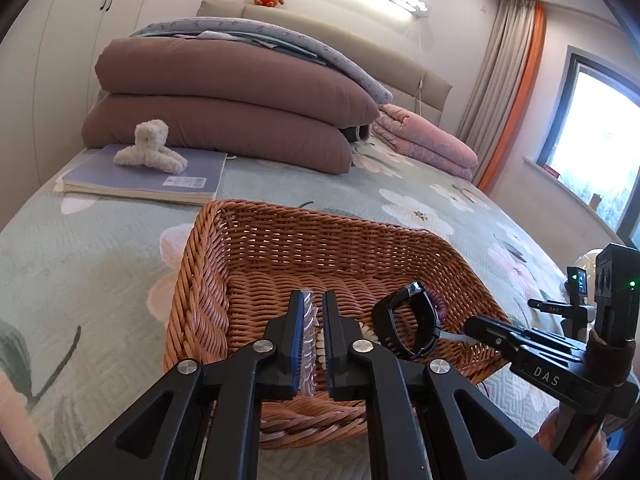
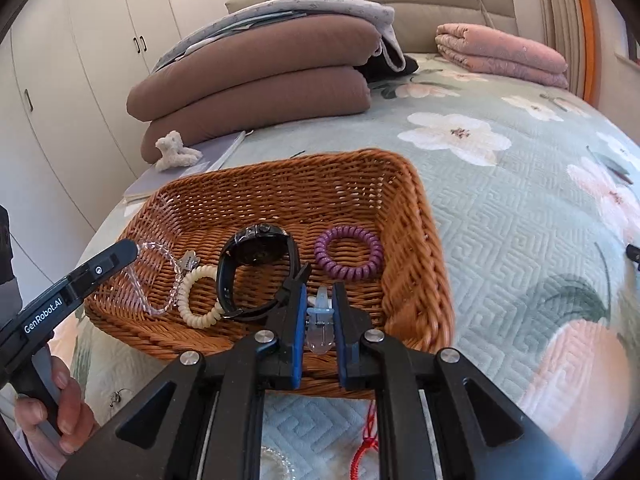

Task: Organize jewelry
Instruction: 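Carry the bracelet and hair clip into the wicker basket and open both tools, then lift both tools out of the basket back toward the remaining jewelry, then grasp the silver heart charm bracelet with the left tool while the right tool grasps the silver bead charm bracelet, then carry both charm bracelets into the wicker basket and open both tools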

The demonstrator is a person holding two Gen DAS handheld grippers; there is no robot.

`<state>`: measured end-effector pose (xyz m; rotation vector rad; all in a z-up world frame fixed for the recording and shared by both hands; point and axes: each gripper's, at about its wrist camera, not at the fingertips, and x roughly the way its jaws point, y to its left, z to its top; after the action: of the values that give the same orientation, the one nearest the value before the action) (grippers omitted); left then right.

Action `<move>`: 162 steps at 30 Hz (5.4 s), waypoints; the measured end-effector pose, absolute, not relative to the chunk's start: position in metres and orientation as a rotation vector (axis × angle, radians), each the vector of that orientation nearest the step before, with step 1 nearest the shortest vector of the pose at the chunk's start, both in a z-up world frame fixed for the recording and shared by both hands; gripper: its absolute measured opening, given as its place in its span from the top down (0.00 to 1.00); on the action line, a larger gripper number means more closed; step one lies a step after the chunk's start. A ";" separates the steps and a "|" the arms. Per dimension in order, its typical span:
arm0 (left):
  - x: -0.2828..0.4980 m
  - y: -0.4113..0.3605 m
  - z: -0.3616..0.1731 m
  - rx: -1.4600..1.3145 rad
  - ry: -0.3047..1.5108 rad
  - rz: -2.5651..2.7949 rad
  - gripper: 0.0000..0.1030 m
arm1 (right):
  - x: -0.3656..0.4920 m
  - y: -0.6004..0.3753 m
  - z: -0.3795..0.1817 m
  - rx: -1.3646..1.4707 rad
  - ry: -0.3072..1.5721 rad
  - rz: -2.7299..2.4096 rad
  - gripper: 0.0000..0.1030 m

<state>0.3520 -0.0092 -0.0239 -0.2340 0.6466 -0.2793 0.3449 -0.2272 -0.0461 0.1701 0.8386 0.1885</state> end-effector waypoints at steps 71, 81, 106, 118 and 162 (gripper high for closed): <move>0.247 0.035 -0.078 -0.300 0.907 -0.254 0.58 | 0.175 -0.242 -0.065 0.211 0.877 0.094 0.48; 0.251 0.024 -0.084 -0.226 0.903 -0.210 0.63 | 0.180 -0.238 -0.080 0.203 0.912 0.095 0.49; 0.245 0.019 -0.078 -0.195 0.866 -0.205 0.90 | 0.170 -0.216 -0.073 0.060 0.854 0.054 0.88; 0.230 0.024 -0.057 -0.240 0.771 -0.256 0.90 | 0.155 -0.226 -0.043 0.114 0.753 0.095 0.88; 0.312 -0.016 0.062 -0.161 0.484 -0.323 0.90 | 0.297 -0.231 0.066 0.094 0.539 0.199 0.88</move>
<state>0.3124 -0.0157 0.0621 -0.1614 0.4839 -0.3231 0.2966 -0.2315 0.0659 0.0940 0.5386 0.1986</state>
